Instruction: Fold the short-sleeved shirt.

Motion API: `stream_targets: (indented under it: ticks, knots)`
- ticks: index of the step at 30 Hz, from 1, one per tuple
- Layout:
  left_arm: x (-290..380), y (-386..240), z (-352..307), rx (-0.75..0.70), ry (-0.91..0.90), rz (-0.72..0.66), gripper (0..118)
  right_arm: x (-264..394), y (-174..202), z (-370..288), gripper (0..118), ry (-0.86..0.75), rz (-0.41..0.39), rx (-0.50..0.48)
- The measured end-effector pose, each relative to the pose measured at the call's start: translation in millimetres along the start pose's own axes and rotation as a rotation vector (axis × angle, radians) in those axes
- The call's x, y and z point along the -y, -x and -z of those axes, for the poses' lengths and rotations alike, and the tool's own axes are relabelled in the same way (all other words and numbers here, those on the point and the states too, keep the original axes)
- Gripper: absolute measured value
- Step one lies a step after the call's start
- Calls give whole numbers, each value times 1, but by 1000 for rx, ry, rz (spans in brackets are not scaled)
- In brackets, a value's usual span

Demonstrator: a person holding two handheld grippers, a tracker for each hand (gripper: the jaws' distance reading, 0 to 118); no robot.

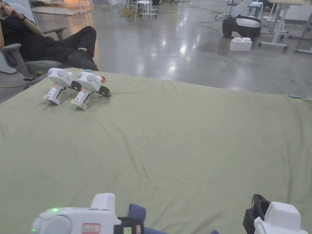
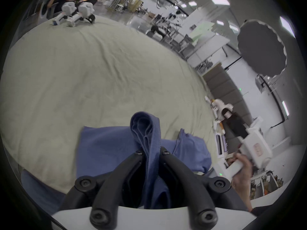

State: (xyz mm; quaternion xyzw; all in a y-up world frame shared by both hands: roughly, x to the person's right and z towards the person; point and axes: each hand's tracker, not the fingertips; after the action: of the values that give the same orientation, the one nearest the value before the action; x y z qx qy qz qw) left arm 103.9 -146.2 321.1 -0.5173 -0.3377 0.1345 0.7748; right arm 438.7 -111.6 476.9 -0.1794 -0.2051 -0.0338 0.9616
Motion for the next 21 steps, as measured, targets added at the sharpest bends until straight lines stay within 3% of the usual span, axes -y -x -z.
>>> stream_targets:
  ticks: [7, 12, 14, 17, 21]
  knots:
    - [28, -17, 82, -148, 128, 36, 8, 9, -18, -8, 1, 17, 18, 35]
    - [33, -21, 90, -163, 121, 27, 10, 13, -24, -10, 1, 28, 26, 45]
    - [29, -21, 80, -125, 125, 28, 20, 13, -24, -10, 1, 30, 28, 46]
    - [22, -23, 61, -63, 107, -6, 58, 14, -25, -10, 1, 30, 29, 42]
    - [8, -27, 29, -43, 18, 15, 56, 14, -25, -11, 1, 30, 26, 37]
